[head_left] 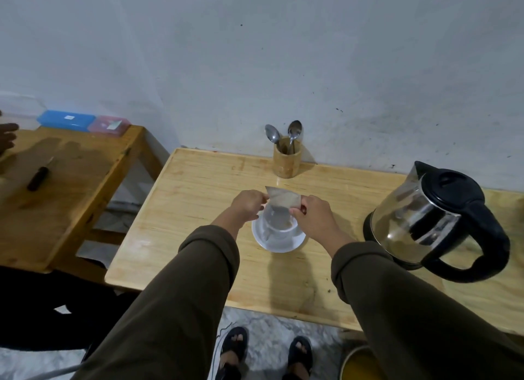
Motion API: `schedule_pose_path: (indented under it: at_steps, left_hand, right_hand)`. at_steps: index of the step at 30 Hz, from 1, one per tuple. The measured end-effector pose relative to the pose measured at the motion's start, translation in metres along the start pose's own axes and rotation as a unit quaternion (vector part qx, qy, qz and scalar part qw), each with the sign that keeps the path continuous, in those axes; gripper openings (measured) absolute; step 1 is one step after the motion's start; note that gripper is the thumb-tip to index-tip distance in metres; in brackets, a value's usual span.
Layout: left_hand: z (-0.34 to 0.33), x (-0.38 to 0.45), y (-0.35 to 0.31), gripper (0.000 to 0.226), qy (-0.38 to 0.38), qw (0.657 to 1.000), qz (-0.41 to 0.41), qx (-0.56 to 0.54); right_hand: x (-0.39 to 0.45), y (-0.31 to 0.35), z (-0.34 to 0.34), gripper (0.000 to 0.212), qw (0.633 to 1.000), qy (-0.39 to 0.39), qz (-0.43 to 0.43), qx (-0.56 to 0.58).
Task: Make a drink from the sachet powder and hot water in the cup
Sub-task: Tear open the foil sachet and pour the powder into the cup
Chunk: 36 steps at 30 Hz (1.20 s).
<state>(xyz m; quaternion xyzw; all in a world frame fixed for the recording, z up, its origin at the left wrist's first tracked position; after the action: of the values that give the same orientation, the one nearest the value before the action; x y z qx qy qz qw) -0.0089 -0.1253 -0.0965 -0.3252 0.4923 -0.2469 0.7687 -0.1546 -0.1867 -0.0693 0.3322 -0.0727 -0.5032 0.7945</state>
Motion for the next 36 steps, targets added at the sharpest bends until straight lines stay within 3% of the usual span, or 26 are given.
schedule_pose_path:
  at_steps: [3,6,9,19,22,25,30,36]
  left_hand:
    - [-0.001,-0.003,-0.008,0.042,-0.016,0.991,-0.078,0.106]
    - [-0.002,-0.001,-0.009,0.028,-0.042,0.984,-0.109,0.133]
    - [0.002,0.001,-0.010,0.014,-0.078,0.981,-0.117,0.136]
    - [-0.001,-0.003,-0.016,0.025,-0.065,0.981,-0.152,0.107]
    - [-0.004,-0.004,-0.019,0.030,-0.055,0.980,-0.163,0.104]
    - [-0.004,-0.004,-0.019,0.016,-0.072,0.975,-0.169,0.123]
    - [-0.003,-0.003,-0.015,0.008,-0.091,0.976,-0.164,0.113]
    - [-0.004,-0.004,-0.017,0.016,-0.103,0.975,-0.171,0.098]
  right_hand:
    - [0.004,-0.003,0.000,0.032,1.000,-0.003,-0.023,0.018]
    - [0.005,-0.005,0.001,0.035,0.999,-0.006,-0.036,0.027]
    - [0.005,-0.005,0.003,0.040,0.998,-0.009,-0.047,0.037]
    - [0.007,-0.003,0.003,0.039,0.997,-0.012,-0.057,0.059]
    - [0.008,-0.003,0.004,0.033,0.997,-0.017,-0.054,0.060]
    - [0.008,0.000,0.006,0.018,0.998,-0.022,-0.041,0.053]
    - [0.008,0.006,0.010,0.012,0.997,-0.030,-0.024,0.063]
    - [0.008,0.005,0.008,0.013,0.997,-0.026,-0.033,0.068]
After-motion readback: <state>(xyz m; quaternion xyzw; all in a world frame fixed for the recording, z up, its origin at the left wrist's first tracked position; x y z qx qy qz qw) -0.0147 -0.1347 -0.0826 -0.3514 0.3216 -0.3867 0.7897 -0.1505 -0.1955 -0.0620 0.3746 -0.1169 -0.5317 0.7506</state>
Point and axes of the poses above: each hand's wrist, its own x-axis towards the middle knuckle, its own z-axis out of the back of the hand, y = z × x, the point moved 8 cm from there along x, towards the middle knuckle
